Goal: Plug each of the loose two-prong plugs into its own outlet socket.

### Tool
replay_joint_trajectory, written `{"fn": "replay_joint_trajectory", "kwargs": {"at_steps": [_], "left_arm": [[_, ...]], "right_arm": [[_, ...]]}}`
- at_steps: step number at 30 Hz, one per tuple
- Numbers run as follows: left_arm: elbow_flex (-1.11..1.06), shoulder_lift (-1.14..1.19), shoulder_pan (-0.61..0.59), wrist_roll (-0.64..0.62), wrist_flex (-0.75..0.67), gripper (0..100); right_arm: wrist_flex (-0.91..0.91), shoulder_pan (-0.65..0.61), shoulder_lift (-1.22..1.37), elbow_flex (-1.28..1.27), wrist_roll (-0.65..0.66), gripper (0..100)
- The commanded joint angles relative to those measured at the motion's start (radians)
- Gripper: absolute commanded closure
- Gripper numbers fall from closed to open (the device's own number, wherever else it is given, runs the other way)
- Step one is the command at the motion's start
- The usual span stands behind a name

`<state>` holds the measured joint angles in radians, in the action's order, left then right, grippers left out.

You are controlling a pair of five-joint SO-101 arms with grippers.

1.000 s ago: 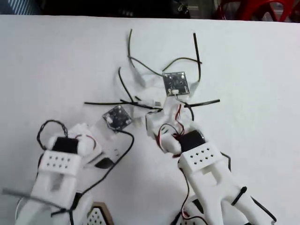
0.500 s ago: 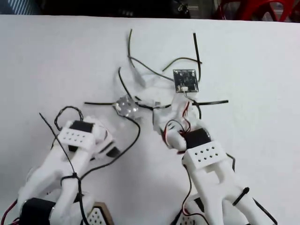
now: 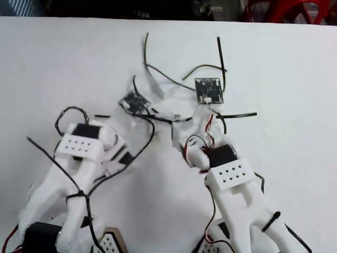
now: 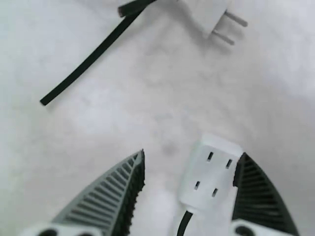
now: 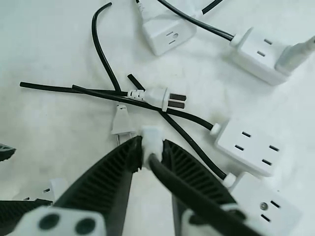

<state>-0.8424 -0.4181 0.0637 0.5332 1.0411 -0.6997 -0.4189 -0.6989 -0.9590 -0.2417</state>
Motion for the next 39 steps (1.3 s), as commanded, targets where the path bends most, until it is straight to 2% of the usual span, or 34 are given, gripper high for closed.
{"fn": "replay_joint_trajectory", "kwargs": {"at_steps": [1,5,8,16,21,29,39], "left_arm": [[0.189,-0.008,-0.104,0.012,0.157,71],[0.242,-0.012,-0.197,0.014,0.199,71],[0.195,-0.088,-0.240,0.015,0.193,71],[-0.031,-0.564,-0.318,0.003,0.199,71],[-0.206,-0.796,-0.424,-0.077,0.190,71],[-0.433,-0.967,-0.475,-0.086,0.147,71],[-0.519,-1.036,-0.499,-0.086,0.135,71]], "right_arm": [[-0.048,-0.093,-0.061,0.005,-0.009,98.1],[-0.124,-0.249,-0.142,0.005,-0.006,98.1],[-0.128,-0.325,-0.154,0.005,0.000,98.1],[-0.202,-0.429,0.124,0.192,-0.008,98.2],[-0.205,-0.509,0.269,0.256,-0.008,98.2],[-0.079,-0.507,0.369,0.255,-0.008,98.2],[0.012,-0.441,0.440,0.255,-0.002,98.2]]}}
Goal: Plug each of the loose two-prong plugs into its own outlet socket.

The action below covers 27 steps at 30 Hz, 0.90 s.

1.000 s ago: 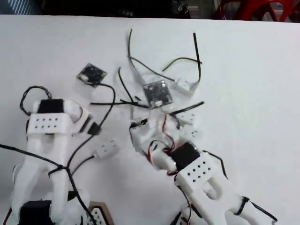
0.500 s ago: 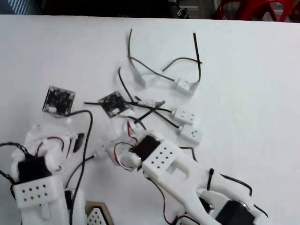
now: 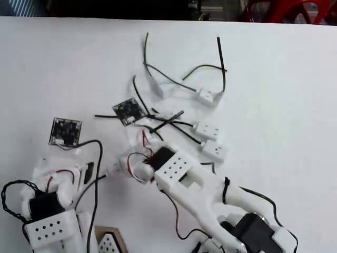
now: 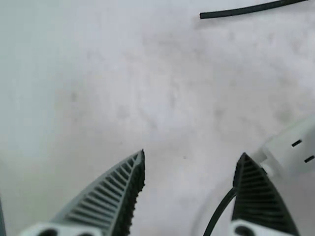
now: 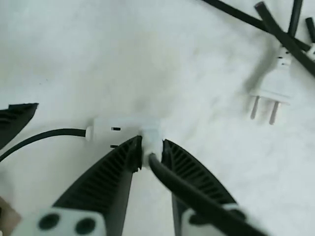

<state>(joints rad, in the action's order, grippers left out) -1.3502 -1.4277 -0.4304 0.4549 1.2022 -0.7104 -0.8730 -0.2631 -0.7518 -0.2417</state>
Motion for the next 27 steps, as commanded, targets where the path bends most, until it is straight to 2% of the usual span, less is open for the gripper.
{"fn": "replay_joint_trajectory", "kwargs": {"at_steps": [1,15,19,27], "left_arm": [[-0.012,-0.028,-0.005,-0.008,-0.026,71],[-0.026,-0.030,-0.005,-0.008,-0.026,71],[-0.041,-0.030,-0.005,-0.008,-0.038,71],[-0.046,-0.030,-0.005,-0.008,-0.040,71]], "right_arm": [[0.022,0.012,0.015,0.049,-0.002,98.2],[-0.024,-0.019,0.047,0.049,0.002,98.2],[-0.065,-0.019,0.048,0.061,0.064,98.2],[-0.070,-0.042,0.136,0.087,0.069,98.2]]}}
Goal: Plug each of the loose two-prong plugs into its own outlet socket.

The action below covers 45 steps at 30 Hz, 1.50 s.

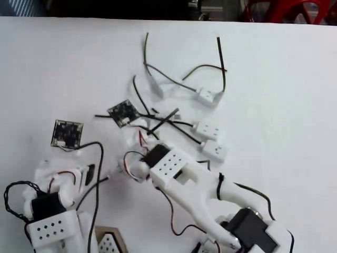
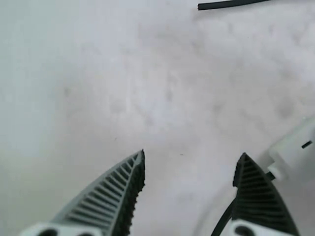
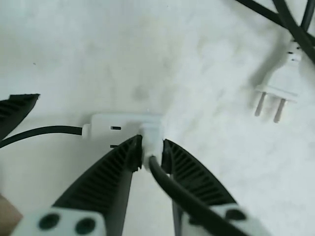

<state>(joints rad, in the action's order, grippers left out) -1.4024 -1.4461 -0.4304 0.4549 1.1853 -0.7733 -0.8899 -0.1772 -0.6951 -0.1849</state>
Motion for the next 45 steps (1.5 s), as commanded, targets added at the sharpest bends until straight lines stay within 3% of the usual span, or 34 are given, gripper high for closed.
{"fn": "replay_joint_trajectory", "kwargs": {"at_steps": [1,15,27,34,37,42,45], "left_arm": [[0.006,-0.012,-0.005,-0.008,-0.023,71],[0.003,-0.012,-0.005,-0.008,-0.023,71],[-0.026,-0.013,-0.005,-0.008,-0.051,71],[-0.028,-0.013,-0.005,-0.008,-0.051,71],[-0.028,-0.013,-0.005,-0.008,-0.051,71],[-0.029,-0.013,-0.005,-0.008,-0.051,71],[-0.029,-0.013,-0.005,-0.008,-0.051,71]], "right_arm": [[-0.008,-0.033,0.081,0.041,0.012,98.2],[-0.013,-0.039,0.245,0.087,0.014,98.2],[-0.036,0.160,-0.062,0.087,0.014,98.1],[0.211,0.274,-0.153,0.091,0.015,98.1],[0.341,0.280,-0.148,0.098,0.083,98.1],[0.510,0.285,-0.058,0.167,0.186,98.1],[0.519,0.286,0.048,0.253,0.192,98.1]]}}
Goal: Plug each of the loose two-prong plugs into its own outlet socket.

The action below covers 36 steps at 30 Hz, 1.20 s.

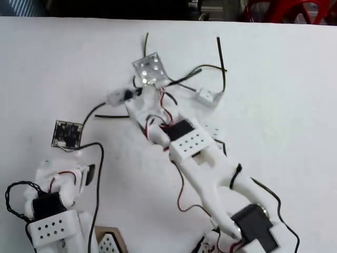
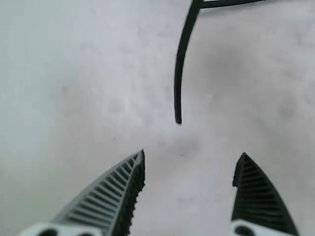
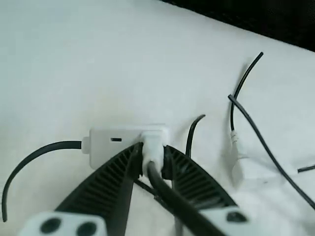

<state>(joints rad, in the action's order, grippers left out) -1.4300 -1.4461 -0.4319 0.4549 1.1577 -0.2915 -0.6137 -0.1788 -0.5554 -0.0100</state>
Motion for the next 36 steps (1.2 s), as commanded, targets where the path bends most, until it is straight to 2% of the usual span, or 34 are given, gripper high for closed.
{"fn": "replay_joint_trajectory", "kwargs": {"at_steps": [1,7,10,14,18,24,27,32,36], "left_arm": [[-0.002,-0.013,-0.004,-0.008,-0.023,71],[-0.017,-0.013,-0.004,-0.002,-0.026,71],[-0.018,-0.013,-0.004,-0.002,-0.026,71],[-0.020,-0.013,-0.004,0.000,-0.026,71],[-0.021,-0.013,-0.004,0.000,-0.026,71],[-0.021,-0.013,-0.004,0.000,-0.026,71],[-0.023,-0.013,-0.004,0.000,-0.026,71],[-0.023,-0.013,-0.004,0.000,-0.026,71],[-0.023,-0.013,-0.004,0.000,-0.026,71]], "right_arm": [[0.036,0.010,0.087,0.144,0.015,98.1],[0.035,0.010,0.320,0.344,0.014,97.4],[-0.018,0.010,0.401,0.423,0.012,88.9],[-0.240,0.005,0.406,0.526,0.012,77.6],[-0.507,0.008,0.338,0.597,0.014,81.2],[-0.831,0.002,0.257,0.603,0.015,93.3],[-0.915,0.002,0.259,0.603,0.015,95.2],[-1.021,-0.015,0.260,0.601,0.017,89.8],[-1.018,-0.061,0.314,0.580,0.017,87.8]]}}
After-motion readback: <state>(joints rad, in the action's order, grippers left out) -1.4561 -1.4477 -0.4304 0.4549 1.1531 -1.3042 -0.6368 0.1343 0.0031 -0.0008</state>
